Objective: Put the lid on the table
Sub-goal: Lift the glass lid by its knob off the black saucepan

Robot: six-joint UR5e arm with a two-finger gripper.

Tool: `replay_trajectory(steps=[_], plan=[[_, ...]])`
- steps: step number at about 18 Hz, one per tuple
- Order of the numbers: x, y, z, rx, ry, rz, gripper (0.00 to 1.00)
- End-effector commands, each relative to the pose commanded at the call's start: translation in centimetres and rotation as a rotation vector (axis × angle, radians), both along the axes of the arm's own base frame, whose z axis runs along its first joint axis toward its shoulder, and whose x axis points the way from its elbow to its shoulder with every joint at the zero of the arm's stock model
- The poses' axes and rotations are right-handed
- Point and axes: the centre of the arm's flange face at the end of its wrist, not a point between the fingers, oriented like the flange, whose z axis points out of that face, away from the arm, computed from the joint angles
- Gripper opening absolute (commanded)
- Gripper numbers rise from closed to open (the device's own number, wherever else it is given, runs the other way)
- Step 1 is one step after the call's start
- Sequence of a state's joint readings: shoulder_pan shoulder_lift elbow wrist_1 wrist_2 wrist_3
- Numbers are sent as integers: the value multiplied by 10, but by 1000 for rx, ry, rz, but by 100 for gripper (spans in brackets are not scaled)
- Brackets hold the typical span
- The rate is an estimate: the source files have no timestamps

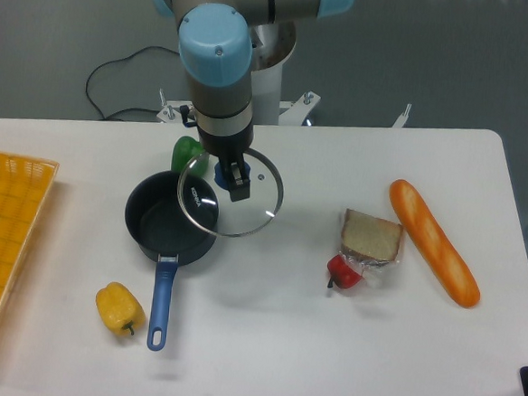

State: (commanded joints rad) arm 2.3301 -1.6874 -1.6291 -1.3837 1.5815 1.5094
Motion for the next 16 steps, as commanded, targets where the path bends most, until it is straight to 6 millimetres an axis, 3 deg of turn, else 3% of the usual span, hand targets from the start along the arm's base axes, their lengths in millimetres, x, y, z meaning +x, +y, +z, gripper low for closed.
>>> replay_trajectory(steps=[2,8,16], plan=[[2,-1,-7,-10,-9,-2,57],[0,1,2,2,4,8,57],[-2,3,-2,-10,7,6,57]])
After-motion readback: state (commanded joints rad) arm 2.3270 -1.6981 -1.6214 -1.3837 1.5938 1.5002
